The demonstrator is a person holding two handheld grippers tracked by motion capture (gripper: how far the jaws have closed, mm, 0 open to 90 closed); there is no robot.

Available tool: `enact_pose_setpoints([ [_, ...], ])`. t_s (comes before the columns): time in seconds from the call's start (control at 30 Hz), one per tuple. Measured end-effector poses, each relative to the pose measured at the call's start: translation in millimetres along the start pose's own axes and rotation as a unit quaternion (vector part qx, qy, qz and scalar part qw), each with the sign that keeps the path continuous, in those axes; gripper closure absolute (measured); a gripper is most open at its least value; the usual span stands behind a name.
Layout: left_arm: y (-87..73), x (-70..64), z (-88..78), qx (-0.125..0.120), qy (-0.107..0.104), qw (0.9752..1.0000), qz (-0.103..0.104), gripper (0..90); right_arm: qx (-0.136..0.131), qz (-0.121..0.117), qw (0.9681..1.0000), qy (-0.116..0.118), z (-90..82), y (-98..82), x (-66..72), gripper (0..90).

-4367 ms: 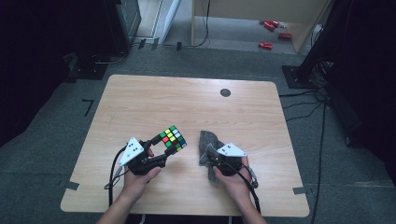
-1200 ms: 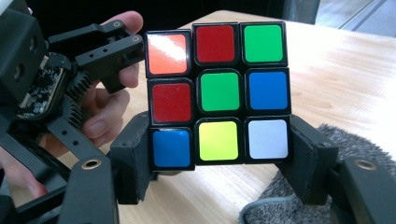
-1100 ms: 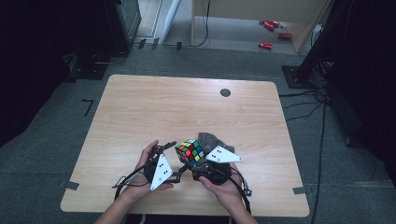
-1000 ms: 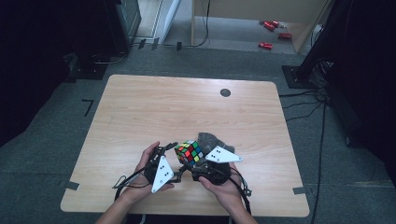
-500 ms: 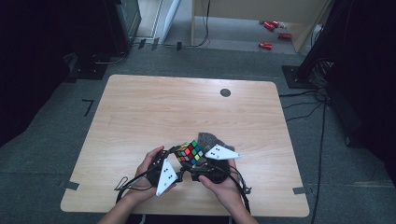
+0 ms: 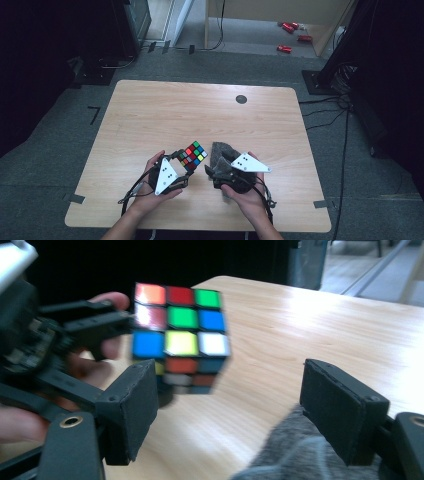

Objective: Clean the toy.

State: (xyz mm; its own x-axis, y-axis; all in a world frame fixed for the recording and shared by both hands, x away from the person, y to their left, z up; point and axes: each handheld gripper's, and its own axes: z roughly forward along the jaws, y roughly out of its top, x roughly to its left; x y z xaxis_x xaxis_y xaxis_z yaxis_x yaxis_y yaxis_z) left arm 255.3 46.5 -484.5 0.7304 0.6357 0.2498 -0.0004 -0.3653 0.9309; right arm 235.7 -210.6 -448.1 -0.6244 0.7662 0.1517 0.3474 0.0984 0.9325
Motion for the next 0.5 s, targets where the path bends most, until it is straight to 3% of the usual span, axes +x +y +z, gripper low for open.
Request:
enact_pose_setpoints([
  [0.17,0.0,10.1,-3.8,0.001,-0.019,0.9988,-0.045,34.4,0.021,-0.021,0.9982,-0.051,4.1,-10.5,-16.9,27.1],
  [0.23,-0.7,12.5,-4.4,0.005,-0.037,0.9978,-0.055,34.5,0.035,-0.025,0.9968,-0.068,6.9,-15.3,-22.6,30.3],
  [0.3,-1.0,12.1,-3.9,0.009,-0.04,0.9974,-0.059,34.5,0.049,-0.032,0.9947,-0.085,10.0,-20.4,-27.2,32.9],
  [0.5,-1.5,16.3,-4.3,0.004,-0.056,0.9948,-0.085,34.5,0.095,-0.016,0.9904,-0.099,19.3,-34.0,-39.5,37.1],
])
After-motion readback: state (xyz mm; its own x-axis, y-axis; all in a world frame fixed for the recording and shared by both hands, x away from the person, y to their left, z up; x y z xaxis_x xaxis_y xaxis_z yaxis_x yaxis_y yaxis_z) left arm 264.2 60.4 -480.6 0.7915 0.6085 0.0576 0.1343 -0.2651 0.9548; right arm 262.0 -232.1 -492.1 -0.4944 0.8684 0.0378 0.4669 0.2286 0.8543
